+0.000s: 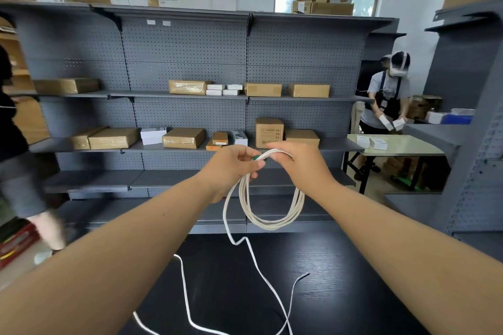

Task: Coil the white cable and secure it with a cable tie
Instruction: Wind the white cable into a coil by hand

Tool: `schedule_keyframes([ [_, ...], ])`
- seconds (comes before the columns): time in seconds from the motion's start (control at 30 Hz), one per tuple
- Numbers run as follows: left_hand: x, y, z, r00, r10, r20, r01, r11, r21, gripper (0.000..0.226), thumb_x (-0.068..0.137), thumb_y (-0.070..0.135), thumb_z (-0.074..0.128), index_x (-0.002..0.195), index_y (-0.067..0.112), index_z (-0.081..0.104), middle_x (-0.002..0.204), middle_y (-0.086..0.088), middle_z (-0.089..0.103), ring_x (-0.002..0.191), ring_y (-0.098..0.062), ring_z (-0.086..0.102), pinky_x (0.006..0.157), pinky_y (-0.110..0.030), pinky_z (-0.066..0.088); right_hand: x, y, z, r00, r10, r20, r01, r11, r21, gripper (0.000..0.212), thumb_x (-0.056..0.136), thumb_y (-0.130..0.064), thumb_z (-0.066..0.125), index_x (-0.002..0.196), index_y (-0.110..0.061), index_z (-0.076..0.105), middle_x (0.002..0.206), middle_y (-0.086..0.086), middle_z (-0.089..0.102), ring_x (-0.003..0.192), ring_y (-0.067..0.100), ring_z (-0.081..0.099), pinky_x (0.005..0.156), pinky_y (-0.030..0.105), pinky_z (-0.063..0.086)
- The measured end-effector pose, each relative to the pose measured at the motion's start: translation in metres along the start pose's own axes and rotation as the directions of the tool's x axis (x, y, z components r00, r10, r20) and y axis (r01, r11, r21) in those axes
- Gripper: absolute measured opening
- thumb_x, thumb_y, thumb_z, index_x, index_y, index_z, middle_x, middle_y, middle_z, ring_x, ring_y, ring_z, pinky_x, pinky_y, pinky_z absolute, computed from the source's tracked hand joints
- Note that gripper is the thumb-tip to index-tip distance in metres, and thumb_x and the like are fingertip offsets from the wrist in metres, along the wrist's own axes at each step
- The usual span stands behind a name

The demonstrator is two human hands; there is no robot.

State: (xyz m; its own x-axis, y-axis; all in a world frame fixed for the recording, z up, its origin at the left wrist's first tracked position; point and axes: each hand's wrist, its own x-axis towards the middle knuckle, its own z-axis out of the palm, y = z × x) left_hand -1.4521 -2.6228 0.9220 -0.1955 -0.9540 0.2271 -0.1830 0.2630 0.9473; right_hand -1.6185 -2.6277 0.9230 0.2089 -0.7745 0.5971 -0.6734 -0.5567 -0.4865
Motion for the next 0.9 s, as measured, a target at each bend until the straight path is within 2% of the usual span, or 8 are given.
schedule_keyframes([
  [0.1,-0.0038,0.0013,0.0015,0.998,-0.021,0.065,0.020,1.000,0.023,0.010,0.094,0.013,0.053,0.091,0.009,0.061,0.077,-0.001,0.055,0.060,-0.009,0.051,0.061,-0.018,0.050,-0.0001,-0.0018,-0.0001,0.999,0.023,0.043,-0.023,1.000,0.000,0.028,0.093,-0.018,0.054,0.118,-0.017,0.064,0.115,0.006,0.067,0.108,0.021,0.058,0.090,0.028,0.041],
  [0.23,-0.0071,0.0013,-0.0001,0.990,-0.070,0.124,0.072,0.997,-0.012,0.022,0.098,0.018,0.045,0.081,0.010,0.055,0.072,-0.001,0.050,0.058,-0.011,0.048,0.057,-0.021,0.048,0.0005,-0.0040,-0.0013,0.997,0.011,0.074,-0.010,1.000,-0.013,0.028,0.094,-0.018,0.052,0.120,-0.018,0.064,0.118,0.006,0.066,0.110,0.020,0.057,0.092,0.028,0.040],
  [0.37,-0.0075,0.0006,-0.0006,0.988,-0.088,0.126,0.096,0.994,-0.058,0.028,0.099,0.019,0.043,0.073,0.011,0.052,0.064,0.000,0.047,0.056,-0.011,0.045,0.056,-0.021,0.046,0.0037,-0.0057,-0.0036,0.991,-0.066,0.114,0.073,0.996,-0.054,0.030,0.093,-0.016,0.053,0.123,-0.015,0.061,0.099,0.000,0.053,0.089,0.014,0.051,0.084,0.036,0.048],
  [0.43,-0.0069,0.0001,-0.0008,0.990,-0.086,0.112,0.094,0.993,-0.067,0.028,0.098,0.019,0.044,0.073,0.011,0.052,0.065,0.000,0.047,0.056,-0.011,0.045,0.055,-0.021,0.045,0.0049,-0.0048,-0.0062,0.983,-0.084,0.161,0.096,0.993,-0.072,0.036,0.091,-0.019,0.057,0.127,-0.016,0.057,0.101,0.000,0.052,0.089,0.011,0.049,0.084,0.030,0.045],
  [0.5,-0.0058,0.0007,-0.0008,0.992,-0.073,0.106,0.081,0.994,-0.071,0.027,0.098,0.018,0.045,0.073,0.011,0.054,0.067,0.001,0.048,0.057,-0.011,0.044,0.054,-0.020,0.045,0.0053,-0.0030,-0.0084,0.973,-0.095,0.210,0.119,0.987,-0.108,0.046,0.087,-0.023,0.063,0.132,-0.020,0.052,0.104,0.002,0.054,0.090,0.011,0.049,0.082,0.020,0.035],
  [0.6,-0.0030,0.0025,-0.0007,0.993,-0.061,0.097,0.066,0.997,-0.051,0.026,0.098,0.017,0.045,0.074,0.011,0.056,0.071,0.000,0.050,0.059,-0.011,0.045,0.056,-0.021,0.045,0.0052,-0.0035,-0.0076,0.968,-0.111,0.227,0.143,0.981,-0.131,0.055,0.082,-0.026,0.069,0.133,-0.024,0.050,0.097,-0.001,0.049,0.084,0.009,0.045,0.078,0.018,0.031],
  [0.77,-0.0012,0.0030,0.0005,0.991,-0.062,0.120,0.067,0.997,-0.044,0.021,0.096,0.018,0.048,0.082,0.008,0.060,0.073,-0.001,0.053,0.060,-0.012,0.047,0.062,-0.025,0.045,0.0060,-0.0016,-0.0067,0.982,-0.148,0.121,0.167,0.972,-0.168,0.035,0.081,-0.026,0.069,0.114,-0.017,0.066,0.095,0.010,0.062,0.088,0.021,0.056,0.082,0.033,0.046],
  [0.9,-0.0024,0.0026,0.0010,0.991,-0.052,0.124,0.059,0.997,-0.057,0.017,0.095,0.018,0.050,0.088,0.006,0.061,0.075,-0.001,0.056,0.056,-0.010,0.050,0.058,-0.021,0.047,0.0041,-0.0001,-0.0061,0.969,-0.224,0.107,0.243,0.944,-0.224,0.017,0.084,-0.027,0.063,0.089,-0.013,0.071,0.077,0.011,0.065,0.077,0.025,0.058,0.072,0.043,0.048],
])
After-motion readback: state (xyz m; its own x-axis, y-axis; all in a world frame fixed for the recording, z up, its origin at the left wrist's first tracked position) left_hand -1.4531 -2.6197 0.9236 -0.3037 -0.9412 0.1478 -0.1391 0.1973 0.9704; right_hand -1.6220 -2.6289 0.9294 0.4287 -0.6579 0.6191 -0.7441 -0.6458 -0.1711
